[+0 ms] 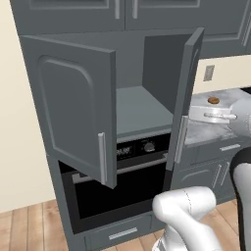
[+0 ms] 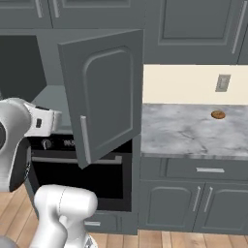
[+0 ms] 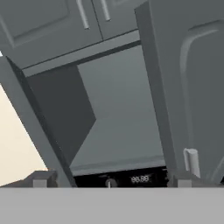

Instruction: Close all open cabinet doors.

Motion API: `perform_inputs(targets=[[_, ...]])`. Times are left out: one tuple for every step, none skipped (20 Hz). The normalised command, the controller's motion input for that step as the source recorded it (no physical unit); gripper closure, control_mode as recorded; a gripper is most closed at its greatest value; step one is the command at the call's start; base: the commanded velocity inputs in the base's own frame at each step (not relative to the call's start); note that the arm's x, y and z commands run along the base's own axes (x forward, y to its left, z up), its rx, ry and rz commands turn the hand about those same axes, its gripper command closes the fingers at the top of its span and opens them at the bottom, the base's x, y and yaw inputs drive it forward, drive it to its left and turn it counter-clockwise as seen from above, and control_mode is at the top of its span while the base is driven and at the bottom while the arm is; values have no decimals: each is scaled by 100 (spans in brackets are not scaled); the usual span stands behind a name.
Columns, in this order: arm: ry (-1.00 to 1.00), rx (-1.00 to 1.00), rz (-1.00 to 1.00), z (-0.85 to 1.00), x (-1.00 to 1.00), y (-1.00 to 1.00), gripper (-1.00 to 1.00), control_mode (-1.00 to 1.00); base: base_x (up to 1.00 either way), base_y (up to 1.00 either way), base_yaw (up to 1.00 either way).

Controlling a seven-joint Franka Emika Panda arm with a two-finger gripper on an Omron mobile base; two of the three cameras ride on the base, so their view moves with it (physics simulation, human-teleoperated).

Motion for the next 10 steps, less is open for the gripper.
perform_inputs(targets=[[-30, 0, 11, 41, 42, -80, -100, -100, 0, 0, 0], [-29, 0, 14, 38, 42, -73, -100, -100, 0, 0, 0], [-33, 0, 17, 34, 27, -70, -100, -100, 0, 0, 0], [-32, 0, 19, 29, 17, -72, -100, -100, 0, 0, 0], [-30, 0, 21, 26, 18, -70, -100, -100, 0, 0, 0], [-29, 0, 22, 26, 17, -68, -100, -100, 0, 0, 0], [-26, 0, 21, 24, 15, -68, -100, -100, 0, 0, 0], [-23, 0, 21, 22, 20, -65, -100, -100, 0, 0, 0], [-22, 0, 22, 21, 21, -57, -100, -100, 0, 0, 0], [-18, 0, 22, 14, 26, -51, -100, -100, 0, 0, 0]])
